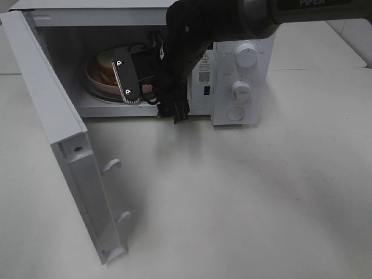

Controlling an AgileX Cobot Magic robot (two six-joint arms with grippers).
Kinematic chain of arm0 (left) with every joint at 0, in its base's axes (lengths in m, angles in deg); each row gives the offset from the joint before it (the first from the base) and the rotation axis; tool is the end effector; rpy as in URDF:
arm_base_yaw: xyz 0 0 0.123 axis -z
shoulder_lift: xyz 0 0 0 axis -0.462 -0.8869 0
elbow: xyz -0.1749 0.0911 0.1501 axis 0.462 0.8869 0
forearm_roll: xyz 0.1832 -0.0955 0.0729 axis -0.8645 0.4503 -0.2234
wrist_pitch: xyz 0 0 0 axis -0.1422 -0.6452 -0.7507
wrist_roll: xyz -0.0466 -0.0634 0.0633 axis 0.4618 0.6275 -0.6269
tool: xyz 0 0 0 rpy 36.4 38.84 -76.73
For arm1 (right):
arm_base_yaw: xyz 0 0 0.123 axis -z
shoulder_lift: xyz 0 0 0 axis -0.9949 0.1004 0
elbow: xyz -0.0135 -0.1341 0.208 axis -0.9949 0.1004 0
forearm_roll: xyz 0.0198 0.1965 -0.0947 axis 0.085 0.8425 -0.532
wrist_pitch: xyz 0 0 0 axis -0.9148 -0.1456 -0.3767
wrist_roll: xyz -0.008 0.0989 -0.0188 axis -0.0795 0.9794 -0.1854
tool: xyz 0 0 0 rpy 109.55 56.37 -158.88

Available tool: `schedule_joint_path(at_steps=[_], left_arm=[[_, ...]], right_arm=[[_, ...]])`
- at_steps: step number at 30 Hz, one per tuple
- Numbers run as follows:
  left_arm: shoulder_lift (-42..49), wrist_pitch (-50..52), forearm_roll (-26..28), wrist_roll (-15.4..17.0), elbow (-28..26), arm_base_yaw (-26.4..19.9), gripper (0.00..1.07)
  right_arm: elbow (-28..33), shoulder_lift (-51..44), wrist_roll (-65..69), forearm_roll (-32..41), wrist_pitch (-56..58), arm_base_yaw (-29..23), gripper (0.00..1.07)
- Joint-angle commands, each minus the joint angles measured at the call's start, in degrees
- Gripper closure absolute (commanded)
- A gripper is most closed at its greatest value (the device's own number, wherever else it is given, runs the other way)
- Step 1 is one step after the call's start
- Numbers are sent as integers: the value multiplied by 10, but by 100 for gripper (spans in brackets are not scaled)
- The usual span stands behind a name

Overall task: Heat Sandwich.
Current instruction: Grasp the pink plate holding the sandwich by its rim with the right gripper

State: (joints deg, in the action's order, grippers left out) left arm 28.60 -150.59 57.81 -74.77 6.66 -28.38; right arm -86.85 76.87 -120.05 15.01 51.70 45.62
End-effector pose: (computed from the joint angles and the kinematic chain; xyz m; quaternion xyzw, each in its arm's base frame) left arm 0.0090 -0.0115 0.2598 0.0392 0.8503 -0.0351 0.5236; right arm 0.3556 0.2720 0.1655 -0.7788 0.5236 -0.1501 0.3110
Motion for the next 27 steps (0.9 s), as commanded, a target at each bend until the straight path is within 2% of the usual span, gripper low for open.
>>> schedule_joint_path(at_steps=[1,11,13,21,27], left_arm=[[5,6,4,4,1,-2,6],[5,6,4,4,1,-2,6],[5,6,4,4,1,-2,6],[5,6,4,4,1,-2,6],[5,6,4,4,1,-2,6]], right_arm=[[-28,18,4,1,2,-2,25],[-97,70,9,1,34,-2,27],[-129,91,9,5,48,-2,27],[-194,135,9,14,60,-1,29],[-207,155,10,16,62,1,31]])
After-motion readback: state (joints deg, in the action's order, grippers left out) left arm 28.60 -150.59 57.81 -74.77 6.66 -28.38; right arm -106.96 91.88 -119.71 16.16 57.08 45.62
